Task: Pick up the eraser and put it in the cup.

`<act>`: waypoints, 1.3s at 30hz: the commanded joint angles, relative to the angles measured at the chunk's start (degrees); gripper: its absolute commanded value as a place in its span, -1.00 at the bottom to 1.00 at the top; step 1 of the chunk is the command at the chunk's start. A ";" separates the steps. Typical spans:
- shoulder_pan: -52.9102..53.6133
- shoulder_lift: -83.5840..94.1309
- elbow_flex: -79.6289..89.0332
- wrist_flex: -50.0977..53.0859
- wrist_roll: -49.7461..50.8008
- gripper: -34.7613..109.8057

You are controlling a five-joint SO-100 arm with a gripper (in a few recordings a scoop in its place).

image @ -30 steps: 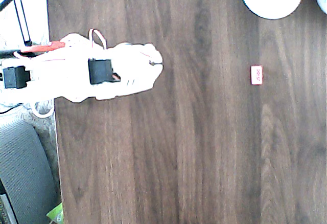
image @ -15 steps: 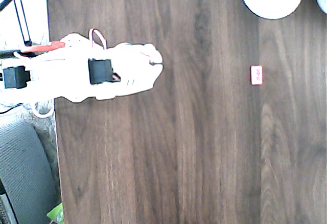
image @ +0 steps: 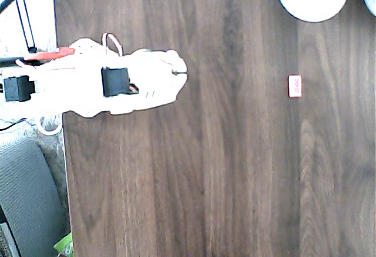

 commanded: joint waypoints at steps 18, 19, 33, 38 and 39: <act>1.85 2.55 -0.35 0.79 -19.16 -0.52; 4.92 2.55 -1.85 0.79 -19.60 -0.52; 3.08 -70.14 -59.85 -0.18 25.22 -0.39; 6.15 -89.38 -79.28 0.88 41.40 -0.36; 6.33 -90.35 -81.12 0.44 44.74 -0.35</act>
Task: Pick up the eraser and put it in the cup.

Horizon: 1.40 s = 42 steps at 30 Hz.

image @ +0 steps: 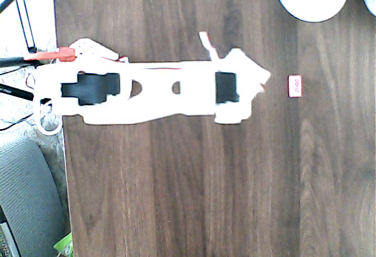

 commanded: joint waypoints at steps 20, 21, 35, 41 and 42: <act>5.45 -24.35 -28.39 0.09 37.62 -0.31; 5.45 -25.31 -29.00 0.26 37.62 -0.31; 5.80 -37.00 -37.00 -0.09 36.30 -0.29; 5.27 -39.02 -37.00 -0.62 36.65 -0.29; 5.19 -39.11 -37.00 -0.70 36.74 -0.29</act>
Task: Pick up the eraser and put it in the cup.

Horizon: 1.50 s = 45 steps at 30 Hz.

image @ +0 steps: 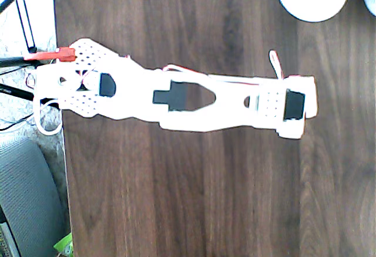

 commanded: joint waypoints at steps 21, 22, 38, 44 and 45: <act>0.26 -2.46 -3.08 -2.11 -1.32 -0.52; 0.35 -2.46 -4.39 -1.14 -1.49 -0.52; -10.20 17.84 -35.95 20.92 -17.84 -0.52; -20.21 20.04 -35.86 20.57 -35.68 -0.52; -21.62 19.78 -35.86 19.95 -37.62 -0.52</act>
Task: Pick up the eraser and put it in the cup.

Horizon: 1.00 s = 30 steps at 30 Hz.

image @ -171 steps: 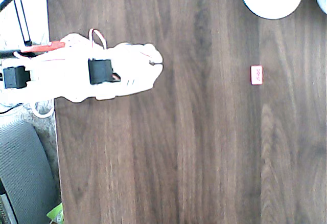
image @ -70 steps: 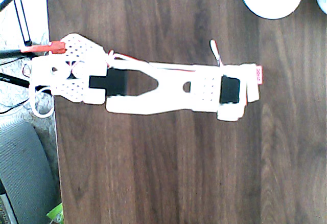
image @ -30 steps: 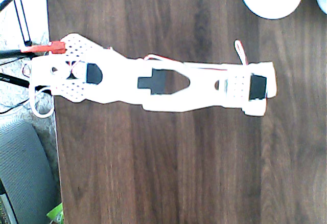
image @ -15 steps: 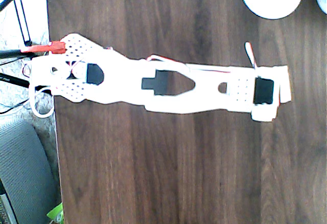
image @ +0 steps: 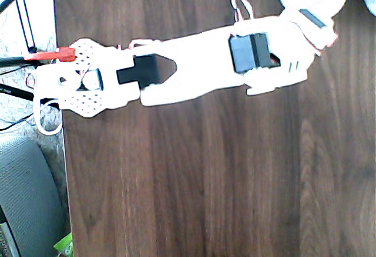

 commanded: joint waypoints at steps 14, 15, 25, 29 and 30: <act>-9.67 -5.54 -2.11 -1.85 -4.48 -0.52; -9.40 -6.77 -2.11 -2.02 -3.78 -0.52; -9.67 -13.62 -2.11 -5.54 -1.76 -0.52; -10.02 -15.64 -2.20 -6.24 -0.09 -0.52; -10.02 -15.73 -2.20 -6.33 0.09 -0.52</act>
